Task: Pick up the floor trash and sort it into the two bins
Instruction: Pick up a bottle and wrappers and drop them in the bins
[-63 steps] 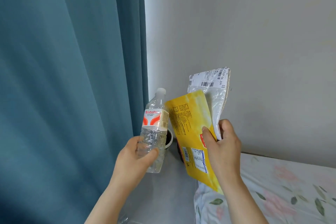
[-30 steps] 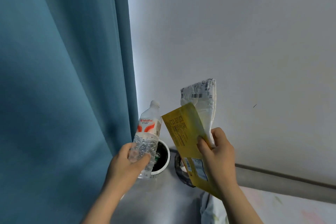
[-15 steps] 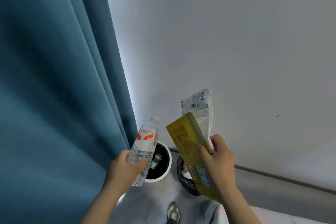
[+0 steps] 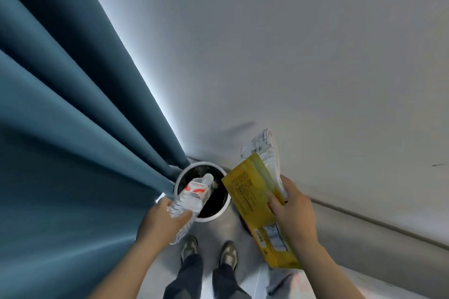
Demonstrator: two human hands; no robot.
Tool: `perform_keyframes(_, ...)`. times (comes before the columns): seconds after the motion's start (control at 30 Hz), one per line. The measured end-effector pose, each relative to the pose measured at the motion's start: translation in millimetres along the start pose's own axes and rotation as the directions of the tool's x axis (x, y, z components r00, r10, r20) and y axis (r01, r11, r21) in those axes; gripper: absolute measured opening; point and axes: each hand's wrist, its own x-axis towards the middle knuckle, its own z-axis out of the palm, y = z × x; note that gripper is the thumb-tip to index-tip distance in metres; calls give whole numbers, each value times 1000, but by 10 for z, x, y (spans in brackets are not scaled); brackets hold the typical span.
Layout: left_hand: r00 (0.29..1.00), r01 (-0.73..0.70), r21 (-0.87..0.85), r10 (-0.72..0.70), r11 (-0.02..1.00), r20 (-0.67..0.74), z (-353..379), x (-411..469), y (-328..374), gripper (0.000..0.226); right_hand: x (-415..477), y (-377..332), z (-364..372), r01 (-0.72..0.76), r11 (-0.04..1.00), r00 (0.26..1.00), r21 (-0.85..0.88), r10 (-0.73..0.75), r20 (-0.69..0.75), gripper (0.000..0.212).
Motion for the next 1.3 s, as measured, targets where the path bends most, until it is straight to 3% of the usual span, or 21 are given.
perform_keyframes(0.1, 999, 32, 73, -34, 997, 25, 152, 315, -67, 54, 196, 108, 245, -11, 998, 998, -57, 14, 55, 34)
perform_keyframes(0.37, 995, 58, 164, -71, 985, 74, 589, 1157, -302, 42, 597, 503, 912, -68, 982, 989, -178, 90, 120, 33)
perform_keyframes(0.57, 989, 79, 238, -105, 968, 99, 960, 1780, -503, 54, 855, 866, 1429, -113, 964, 978, -240, 151, 144, 33)
perform_keyframes(0.7, 985, 107, 238, -136, 965, 105, 1236, 2170, -651, 56, 935, 1093, 1742, -149, 956, 970, -253, 191, 150, 22)
perform_keyframes(0.93, 986, 116, 220, -139, 969, 94, 1664, 2680, -851, 57, 1012, 1429, 2100, -176, 951, 967, -256, 215, 135, 27)
perform_keyframes(1.13, 991, -2, 120, -14, 993, 137, 1772, 2701, -799, 64, 969, 1558, 2163, -204, 947, 960, -249, 243, 138, 14)
perform_keyframes(1.23, 963, -187, 94, 163, 978, 217, 1762, 2569, -611, 60, 946, 1577, 2122, -196, 944, 958, -265, 242, 155, 7)
perform_keyframes(1.3, 905, -378, 114, 341, 919, 254, 1753, 2456, -419, 62, 946, 1593, 2087, -179, 940, 956, -291, 236, 175, 5)
